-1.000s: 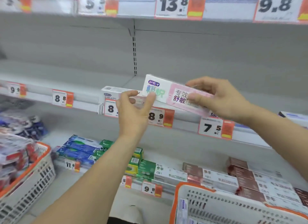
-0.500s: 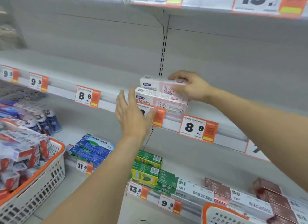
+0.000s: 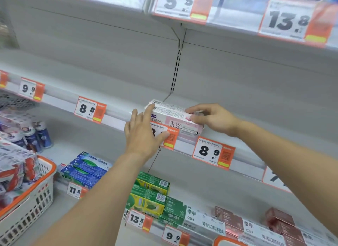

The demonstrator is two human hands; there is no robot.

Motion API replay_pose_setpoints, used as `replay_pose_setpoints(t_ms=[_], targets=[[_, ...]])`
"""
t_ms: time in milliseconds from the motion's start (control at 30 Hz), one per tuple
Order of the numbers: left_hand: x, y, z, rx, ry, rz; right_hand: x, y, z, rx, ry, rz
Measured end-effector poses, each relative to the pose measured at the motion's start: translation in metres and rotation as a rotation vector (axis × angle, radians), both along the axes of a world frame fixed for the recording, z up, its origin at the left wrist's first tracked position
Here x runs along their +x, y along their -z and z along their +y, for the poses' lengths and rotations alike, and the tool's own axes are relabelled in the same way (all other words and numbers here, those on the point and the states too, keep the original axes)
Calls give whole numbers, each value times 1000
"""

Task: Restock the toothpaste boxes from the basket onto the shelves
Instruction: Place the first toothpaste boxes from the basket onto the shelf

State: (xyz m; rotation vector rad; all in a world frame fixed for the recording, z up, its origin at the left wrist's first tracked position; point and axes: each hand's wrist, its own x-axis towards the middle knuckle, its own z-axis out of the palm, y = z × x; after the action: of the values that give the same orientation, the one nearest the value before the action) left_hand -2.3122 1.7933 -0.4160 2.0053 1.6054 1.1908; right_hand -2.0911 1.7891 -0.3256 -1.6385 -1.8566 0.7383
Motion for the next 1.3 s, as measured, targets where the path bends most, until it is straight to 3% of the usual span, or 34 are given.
replay_pose_setpoints(t_ms=[167, 300, 433, 567, 667, 767, 867, 1033, 1200, 1300], targets=[[8, 1, -12, 109, -64, 52, -1, 6, -11, 170, 15, -186], [29, -8, -37, 272, -109, -47, -6, 15, -16, 211, 61, -163], [54, 0, -65, 276, -78, -15, -12, 12, -22, 252, 64, -194], [75, 13, -90, 130, 178, -75, -1, 8, -60, 608, 103, -140], [104, 20, -115, -67, 484, 133, 32, 31, -132, 752, 119, -52], [145, 45, -153, -156, 729, 451, 81, 92, -218, 632, 226, -56], [182, 91, -192, -244, 860, 671, 136, 179, -290, 347, 400, -47], [209, 199, -263, -695, 924, 699, 200, 299, -377, -151, 574, -25], [217, 268, -313, -636, 936, 1083, 231, 351, -425, -610, 530, -41], [229, 283, -320, -767, 903, 980, 232, 361, -432, -739, 513, -12]])
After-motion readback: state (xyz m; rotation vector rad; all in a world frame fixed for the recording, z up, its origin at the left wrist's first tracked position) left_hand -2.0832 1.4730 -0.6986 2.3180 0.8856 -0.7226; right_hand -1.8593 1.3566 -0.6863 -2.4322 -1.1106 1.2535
